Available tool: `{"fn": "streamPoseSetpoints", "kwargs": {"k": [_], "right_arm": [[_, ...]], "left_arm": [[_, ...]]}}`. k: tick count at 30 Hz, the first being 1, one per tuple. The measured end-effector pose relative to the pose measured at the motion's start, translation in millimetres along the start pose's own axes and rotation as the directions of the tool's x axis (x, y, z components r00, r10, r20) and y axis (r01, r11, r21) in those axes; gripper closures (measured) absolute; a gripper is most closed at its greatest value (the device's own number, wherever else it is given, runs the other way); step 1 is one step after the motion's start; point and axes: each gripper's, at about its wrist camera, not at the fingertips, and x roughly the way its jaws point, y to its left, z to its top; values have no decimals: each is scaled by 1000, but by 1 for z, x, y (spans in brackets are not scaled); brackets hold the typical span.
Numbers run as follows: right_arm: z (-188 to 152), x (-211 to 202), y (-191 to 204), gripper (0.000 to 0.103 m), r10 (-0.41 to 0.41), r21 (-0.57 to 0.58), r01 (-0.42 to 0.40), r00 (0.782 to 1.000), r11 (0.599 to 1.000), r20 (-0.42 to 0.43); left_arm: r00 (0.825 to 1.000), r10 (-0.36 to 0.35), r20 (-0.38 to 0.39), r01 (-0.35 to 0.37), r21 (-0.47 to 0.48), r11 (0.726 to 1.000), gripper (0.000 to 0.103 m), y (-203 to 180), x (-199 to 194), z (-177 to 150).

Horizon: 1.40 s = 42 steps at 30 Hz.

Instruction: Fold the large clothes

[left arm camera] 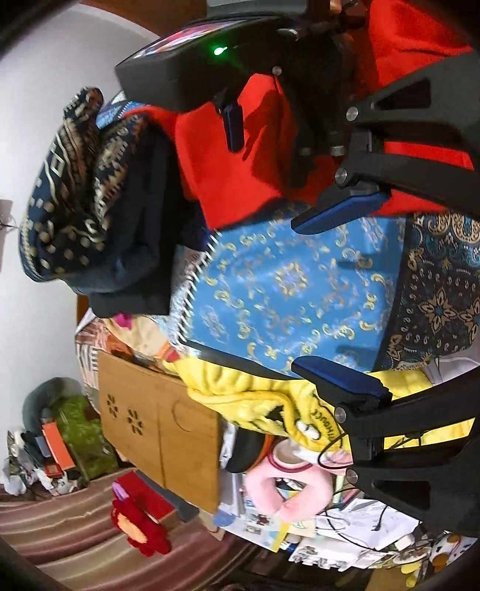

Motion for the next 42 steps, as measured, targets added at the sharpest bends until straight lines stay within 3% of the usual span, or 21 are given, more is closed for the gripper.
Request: {"fn": "streamPoseSetpoints", "kwargs": {"k": [4,7,12,15,20,25,28,33,38,42], "right_arm": [[2,-2,-8,82,30,77,-32,999,997,31],[-2,-14,-18,94,49,123,-58,996,991,71],[-13,-52,-39,96,37,193,-71,984,979,174],[-25,-81,-59,97,-13,268,-53,971,962,240],[-53,-143,-104,97,-77,402,-86,924,912,374],[-94,-199,-152,97,-201,522,-76,868,849,453],[-121,-214,-173,97,-252,591,-76,856,803,451],[-176,-222,-209,97,-318,707,-67,860,704,398],[-239,-207,-231,97,-336,793,-42,891,608,304],[-285,-190,-240,97,-298,844,-52,922,533,245]], "left_arm": [[999,-13,-32,13,-8,1000,36,2,11,-5],[998,-34,-56,35,8,999,36,-4,17,-9],[992,-86,-93,93,79,993,36,-30,25,-14],[986,-120,-112,133,116,984,36,-49,27,-17],[976,-149,-156,175,170,970,36,-77,33,-23],[980,-87,-179,125,213,969,36,-98,48,-27],[983,-53,-177,88,197,976,36,-100,55,-24],[992,16,-127,2,136,991,36,-86,56,-16],[993,29,-119,-21,63,998,36,-69,55,-11],[991,26,-135,-19,57,998,35,-67,57,-14]]}}
